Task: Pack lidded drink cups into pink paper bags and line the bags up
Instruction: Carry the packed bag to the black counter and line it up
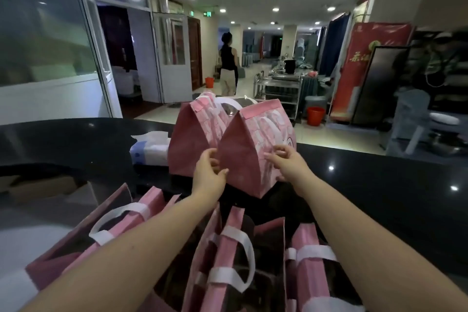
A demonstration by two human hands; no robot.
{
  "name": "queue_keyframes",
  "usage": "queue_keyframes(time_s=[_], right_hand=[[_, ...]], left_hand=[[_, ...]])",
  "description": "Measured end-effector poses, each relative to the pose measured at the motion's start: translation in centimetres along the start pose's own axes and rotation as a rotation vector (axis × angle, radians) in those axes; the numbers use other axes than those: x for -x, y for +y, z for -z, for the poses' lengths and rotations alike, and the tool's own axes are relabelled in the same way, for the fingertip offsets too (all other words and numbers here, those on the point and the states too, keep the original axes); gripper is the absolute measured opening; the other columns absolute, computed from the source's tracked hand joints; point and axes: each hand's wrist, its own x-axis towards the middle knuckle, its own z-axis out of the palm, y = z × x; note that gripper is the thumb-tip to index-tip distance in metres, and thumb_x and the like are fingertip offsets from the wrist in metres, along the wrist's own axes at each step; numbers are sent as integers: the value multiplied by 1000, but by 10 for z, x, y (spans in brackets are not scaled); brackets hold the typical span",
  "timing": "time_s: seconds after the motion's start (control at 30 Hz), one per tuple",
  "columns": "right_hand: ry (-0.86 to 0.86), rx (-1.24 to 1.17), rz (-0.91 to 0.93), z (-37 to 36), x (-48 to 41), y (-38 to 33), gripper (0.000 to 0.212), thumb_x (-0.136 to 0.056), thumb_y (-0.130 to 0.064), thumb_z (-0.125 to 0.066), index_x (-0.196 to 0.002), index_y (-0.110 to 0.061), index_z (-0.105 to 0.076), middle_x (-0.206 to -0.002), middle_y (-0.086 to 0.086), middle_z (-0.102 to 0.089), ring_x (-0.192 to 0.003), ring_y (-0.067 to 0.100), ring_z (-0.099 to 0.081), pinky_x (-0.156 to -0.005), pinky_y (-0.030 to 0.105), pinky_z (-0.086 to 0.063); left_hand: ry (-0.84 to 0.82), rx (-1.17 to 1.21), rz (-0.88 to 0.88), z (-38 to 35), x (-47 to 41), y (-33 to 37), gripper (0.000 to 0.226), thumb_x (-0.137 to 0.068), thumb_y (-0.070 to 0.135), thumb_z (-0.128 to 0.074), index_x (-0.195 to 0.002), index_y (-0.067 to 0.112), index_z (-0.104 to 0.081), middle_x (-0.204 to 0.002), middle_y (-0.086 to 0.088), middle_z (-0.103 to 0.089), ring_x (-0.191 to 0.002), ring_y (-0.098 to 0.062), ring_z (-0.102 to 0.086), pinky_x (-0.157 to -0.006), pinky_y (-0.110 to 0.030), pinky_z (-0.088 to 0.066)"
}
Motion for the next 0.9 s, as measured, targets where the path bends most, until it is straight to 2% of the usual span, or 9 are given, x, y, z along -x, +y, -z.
queue_keyframes(time_s=[0.07, 0.17, 0.27, 0.33, 0.4, 0.53, 0.63, 0.73, 0.9], right_hand=[[55, 58, 32, -15, 4, -2, 63, -73, -36, -83, -124, -26, -48, -112, -7, -52, -87, 6, -55, -71, 29, -53], [166, 235, 72, -42, 7, 10, 90, -69, -32, -87, -140, -25, -33, -132, 3, -40, -116, 21, -49, -96, 37, -47], [297, 244, 58, -55, 9, 21, 75, -83, -17, -69, -144, -31, -28, -141, 10, -36, -114, 28, -51, -94, 42, -50], [306, 141, 82, -57, 9, 26, 65, -87, -10, -58, -141, -33, -31, -135, 7, -46, -108, 23, -56, -84, 36, -54], [285, 91, 100, -57, 9, 30, 55, -89, -14, -57, -136, -36, -36, -124, -2, -54, -100, 16, -61, -71, 26, -54], [292, 105, 107, -61, 8, 32, 27, -83, -27, -68, -103, -34, -52, -96, -3, -66, -83, 14, -65, -67, 28, -53], [347, 168, 117, -71, 4, 28, 25, -75, -37, -74, -84, -28, -52, -78, -6, -63, -67, 9, -60, -55, 24, -42], [415, 298, 104, -81, -1, 22, 30, -72, -45, -69, -84, -24, -51, -81, -2, -62, -69, 16, -61, -54, 29, -43], [444, 398, 76, -86, 1, 24, 27, -77, -37, -68, -87, -21, -49, -86, -1, -59, -74, 21, -60, -60, 33, -48]], left_hand=[[16, -19, -66, 9, -17, -3, 59, -85, 10, -71, -137, 22, -45, -112, -2, -59, -99, -16, -60, -90, -30, -49], [-86, -64, -43, 9, -36, -6, 58, -87, 23, -71, -139, 23, -47, -122, -5, -63, -113, -22, -58, -94, -28, -44], [-167, -170, -55, 2, -43, -15, 44, -88, 29, -69, -130, 23, -56, -121, -4, -66, -113, -24, -60, -84, -26, -42], [-154, -188, -63, 2, -47, -17, 31, -87, 29, -70, -116, 21, -62, -108, -4, -69, -106, -26, -62, -78, -26, -41], [-148, -186, -80, 6, -49, -19, 17, -85, 29, -71, -97, 24, -61, -90, 4, -65, -97, -26, -63, -74, -27, -40], [-121, -276, -185, 19, -46, -26, 33, -75, 49, -72, -72, 25, -50, -73, 11, -59, -73, -17, -60, -62, -32, -44], [-82, -300, -244, 22, -44, -25, 40, -69, 57, -69, -69, 26, -45, -74, 8, -55, -67, -14, -54, -56, -33, -42], [-66, -216, -216, 20, -47, -20, 34, -72, 50, -71, -77, 27, -46, -80, 8, -58, -70, -16, -56, -57, -31, -36], [-128, -250, -197, 18, -49, -26, 23, -78, 35, -71, -81, 26, -51, -87, 4, -60, -77, -22, -57, -62, -33, -39]])
